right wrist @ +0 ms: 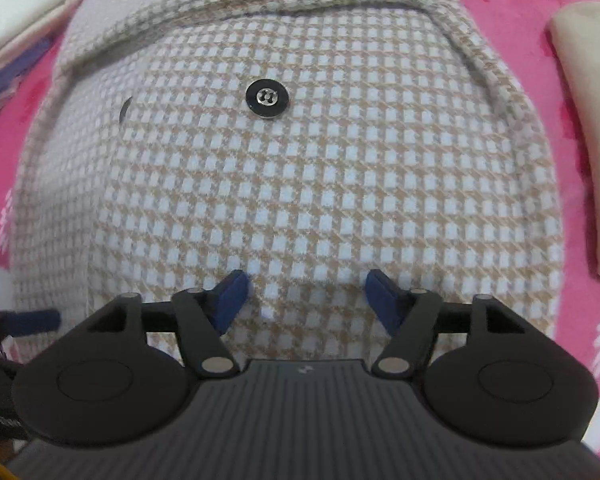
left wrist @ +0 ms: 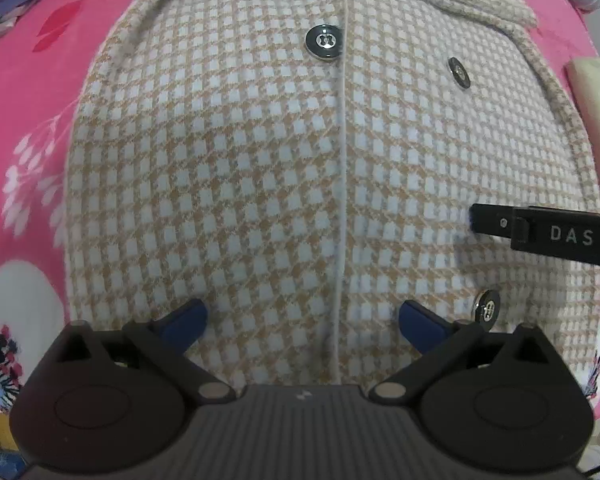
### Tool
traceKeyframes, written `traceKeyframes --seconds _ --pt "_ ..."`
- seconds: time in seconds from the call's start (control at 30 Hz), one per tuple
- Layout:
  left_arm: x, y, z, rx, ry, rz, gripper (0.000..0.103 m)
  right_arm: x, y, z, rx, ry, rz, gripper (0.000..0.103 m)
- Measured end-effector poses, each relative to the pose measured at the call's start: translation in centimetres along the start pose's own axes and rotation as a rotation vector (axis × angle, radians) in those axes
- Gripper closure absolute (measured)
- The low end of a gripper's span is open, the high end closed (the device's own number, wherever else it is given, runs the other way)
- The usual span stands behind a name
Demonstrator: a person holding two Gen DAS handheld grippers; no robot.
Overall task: Fold clothes
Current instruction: 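Lower both open grippers onto the cardigan front and press it flat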
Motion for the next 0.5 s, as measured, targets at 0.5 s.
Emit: traceKeyframes --seconds 0.5 --pt "-0.7 -0.7 -1.3 0.01 0.023 -0.011 0.0 -1.7 2.2 -0.4 0.006 0.051 0.024 0.001"
Point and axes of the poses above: each gripper's, at about its wrist camera, not at the fingertips, and x roughly against the way its jaws point, y to its left, z to its underside, the point moved 8 cm from there along -x, roughly the way its jaws point
